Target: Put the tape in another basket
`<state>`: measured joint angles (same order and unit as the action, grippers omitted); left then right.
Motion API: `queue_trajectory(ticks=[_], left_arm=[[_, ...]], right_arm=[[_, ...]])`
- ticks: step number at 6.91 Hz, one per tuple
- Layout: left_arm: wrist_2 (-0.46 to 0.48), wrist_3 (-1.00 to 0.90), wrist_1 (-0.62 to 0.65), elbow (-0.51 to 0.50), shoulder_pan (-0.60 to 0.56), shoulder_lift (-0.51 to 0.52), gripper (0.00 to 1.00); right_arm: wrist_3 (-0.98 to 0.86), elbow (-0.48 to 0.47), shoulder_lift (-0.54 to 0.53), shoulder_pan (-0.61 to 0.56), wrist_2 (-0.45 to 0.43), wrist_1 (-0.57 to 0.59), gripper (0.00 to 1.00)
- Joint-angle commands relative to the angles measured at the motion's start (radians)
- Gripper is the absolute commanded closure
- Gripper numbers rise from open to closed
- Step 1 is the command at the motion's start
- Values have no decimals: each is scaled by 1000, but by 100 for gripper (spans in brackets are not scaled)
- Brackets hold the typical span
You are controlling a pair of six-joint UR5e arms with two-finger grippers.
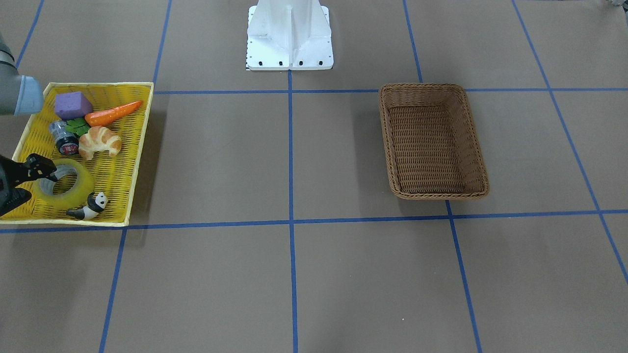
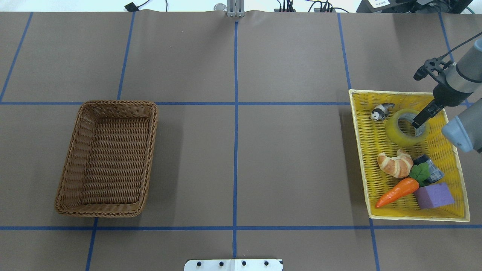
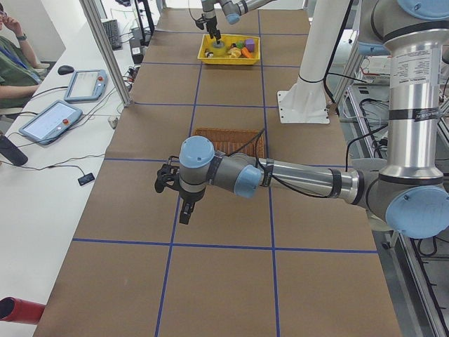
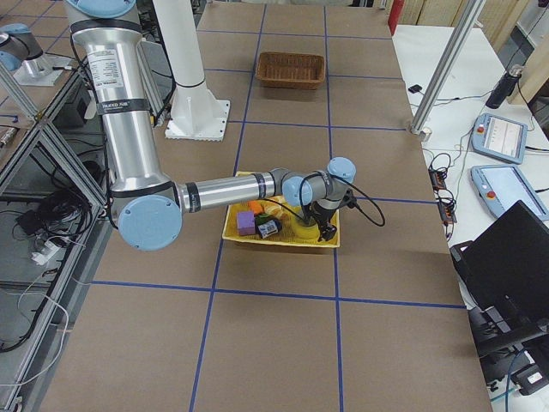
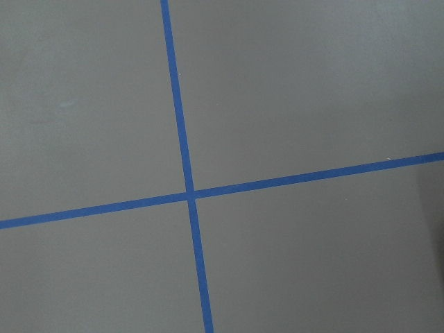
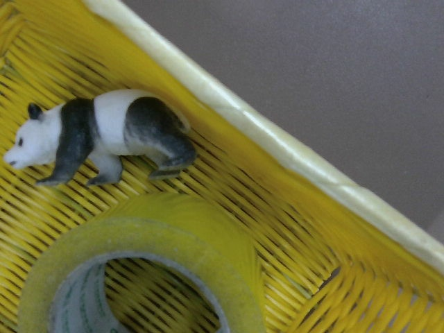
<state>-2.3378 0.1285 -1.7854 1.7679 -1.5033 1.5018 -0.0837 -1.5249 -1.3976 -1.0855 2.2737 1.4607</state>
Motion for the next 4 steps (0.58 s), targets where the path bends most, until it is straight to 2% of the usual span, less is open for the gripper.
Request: queue_trajectory(ticks=[1, 2, 4], left_arm=[[0, 0, 0, -1, 0, 0, 2], [0, -1, 0, -1, 0, 0, 2], [0, 0, 0, -1, 0, 0, 2]], right_arm=[[1, 0, -1, 1, 0, 0, 70], [-1, 0, 0, 1, -2, -2, 100], [-1, -18, 6, -2, -13, -3, 100]])
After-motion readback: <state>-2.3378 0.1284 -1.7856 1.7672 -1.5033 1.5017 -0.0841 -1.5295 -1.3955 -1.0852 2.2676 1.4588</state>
